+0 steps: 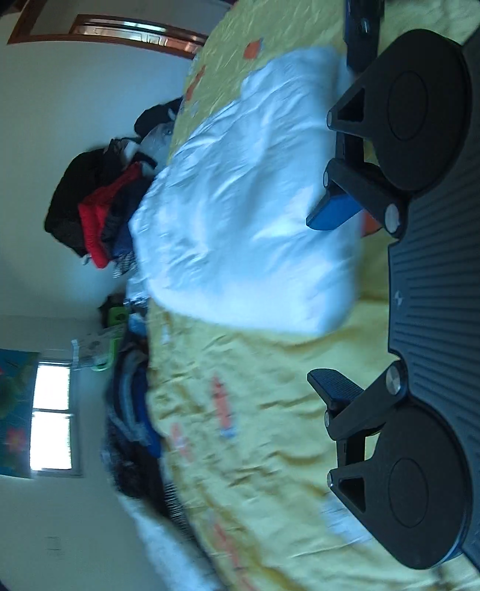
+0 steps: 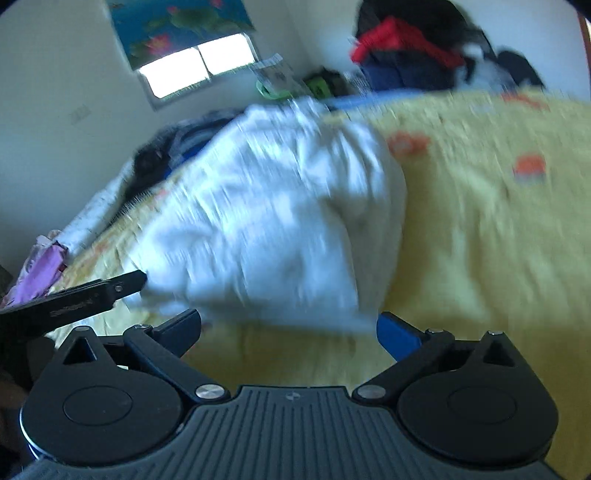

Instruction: Fold small clothes

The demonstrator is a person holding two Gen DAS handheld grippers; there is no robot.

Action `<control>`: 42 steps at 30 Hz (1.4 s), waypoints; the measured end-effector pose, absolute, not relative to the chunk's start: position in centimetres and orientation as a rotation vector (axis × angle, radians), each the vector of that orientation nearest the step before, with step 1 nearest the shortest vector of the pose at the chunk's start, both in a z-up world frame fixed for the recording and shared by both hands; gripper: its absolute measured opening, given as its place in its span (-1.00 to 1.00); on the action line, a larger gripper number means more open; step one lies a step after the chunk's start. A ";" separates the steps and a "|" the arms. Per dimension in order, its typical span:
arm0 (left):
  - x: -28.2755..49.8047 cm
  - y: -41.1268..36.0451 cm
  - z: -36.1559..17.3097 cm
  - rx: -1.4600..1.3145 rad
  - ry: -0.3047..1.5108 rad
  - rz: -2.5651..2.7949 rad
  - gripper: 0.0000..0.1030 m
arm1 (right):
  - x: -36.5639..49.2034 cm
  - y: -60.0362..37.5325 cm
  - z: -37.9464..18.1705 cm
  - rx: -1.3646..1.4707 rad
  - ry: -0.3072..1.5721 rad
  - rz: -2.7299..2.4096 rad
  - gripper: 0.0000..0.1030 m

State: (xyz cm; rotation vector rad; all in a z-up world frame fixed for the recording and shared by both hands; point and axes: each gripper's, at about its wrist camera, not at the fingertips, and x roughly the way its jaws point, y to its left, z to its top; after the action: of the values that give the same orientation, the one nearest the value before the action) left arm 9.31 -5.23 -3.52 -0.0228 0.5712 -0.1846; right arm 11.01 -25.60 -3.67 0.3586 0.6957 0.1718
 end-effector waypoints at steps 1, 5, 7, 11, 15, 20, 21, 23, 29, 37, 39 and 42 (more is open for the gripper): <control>8.9 -5.3 -3.9 -0.024 0.584 -0.180 0.60 | 11.1 -24.7 -4.1 0.355 0.693 0.159 0.97; 7.5 -5.5 -5.1 0.012 0.593 -0.177 0.60 | 10.7 -21.7 -4.4 0.264 0.688 0.116 0.98; 7.2 -5.4 -5.8 0.042 0.606 -0.170 0.60 | 10.5 -20.8 -4.7 0.243 0.676 0.101 0.98; 7.5 -4.5 -6.4 0.010 0.650 -0.184 0.68 | 10.3 -20.4 -5.2 0.268 0.626 0.061 0.96; 7.7 -5.5 -6.7 0.068 0.668 -0.192 0.86 | 10.7 -19.4 -5.3 0.243 0.628 0.028 0.98; 7.7 -5.3 -6.8 0.053 0.673 -0.202 0.96 | 11.1 -18.4 -5.5 0.181 0.647 0.005 0.98; 7.7 -5.2 -6.8 0.049 0.674 -0.207 0.97 | 11.0 -18.5 -5.5 0.185 0.645 0.007 0.98; 7.7 -5.3 -6.8 0.053 0.676 -0.208 0.98 | 10.9 -18.7 -5.5 0.195 0.641 0.010 0.98; 7.8 -5.5 -6.8 0.062 0.679 -0.206 1.00 | 10.8 -18.8 -5.5 0.199 0.637 0.014 0.98; 7.8 -5.5 -6.9 0.061 0.679 -0.206 1.00 | 10.8 -18.6 -5.6 0.192 0.637 0.013 0.98; 7.8 -5.5 -6.9 0.061 0.679 -0.206 1.00 | 10.8 -18.3 -5.6 0.180 0.641 0.008 0.98; 7.8 -5.5 -6.9 0.061 0.679 -0.206 1.00 | 10.9 -18.4 -5.6 0.179 0.641 0.009 0.98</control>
State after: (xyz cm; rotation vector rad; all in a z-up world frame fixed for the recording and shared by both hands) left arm 7.78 -5.52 -6.87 0.0611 0.6791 -0.2061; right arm 10.89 -18.35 -5.62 0.1791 0.6408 0.0087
